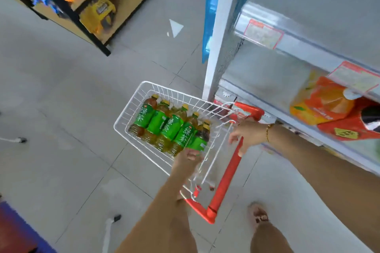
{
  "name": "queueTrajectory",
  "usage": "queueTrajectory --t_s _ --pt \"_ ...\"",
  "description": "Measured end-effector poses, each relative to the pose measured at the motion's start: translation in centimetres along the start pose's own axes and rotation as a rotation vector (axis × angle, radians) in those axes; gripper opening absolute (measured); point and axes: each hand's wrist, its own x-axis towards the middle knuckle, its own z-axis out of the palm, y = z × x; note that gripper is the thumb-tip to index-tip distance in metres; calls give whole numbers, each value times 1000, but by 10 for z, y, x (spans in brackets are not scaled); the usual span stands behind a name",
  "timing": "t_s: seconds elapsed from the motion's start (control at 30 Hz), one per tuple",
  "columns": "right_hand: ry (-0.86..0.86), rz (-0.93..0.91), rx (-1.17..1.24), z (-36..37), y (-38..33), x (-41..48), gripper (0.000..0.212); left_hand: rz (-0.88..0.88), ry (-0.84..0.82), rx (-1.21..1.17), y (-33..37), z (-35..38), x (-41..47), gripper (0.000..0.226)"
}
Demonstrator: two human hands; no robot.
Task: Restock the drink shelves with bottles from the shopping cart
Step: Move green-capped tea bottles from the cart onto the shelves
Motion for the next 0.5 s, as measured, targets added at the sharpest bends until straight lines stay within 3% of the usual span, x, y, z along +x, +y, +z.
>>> queueTrajectory --t_s 0.07,0.17,0.23,0.37,0.5 --pt "57 67 143 -3 -14 13 39 -31 1 9 -7 -21 23 23" --pt "347 114 773 2 -54 41 33 -30 16 125 -20 -50 58 29" --pt "456 251 1033 12 -79 66 34 9 89 237 -25 -63 81 38" --pt "402 588 943 43 -82 131 9 92 155 433 -20 -69 128 61" --pt "345 754 851 54 -74 168 31 38 91 558 -20 -66 169 78"
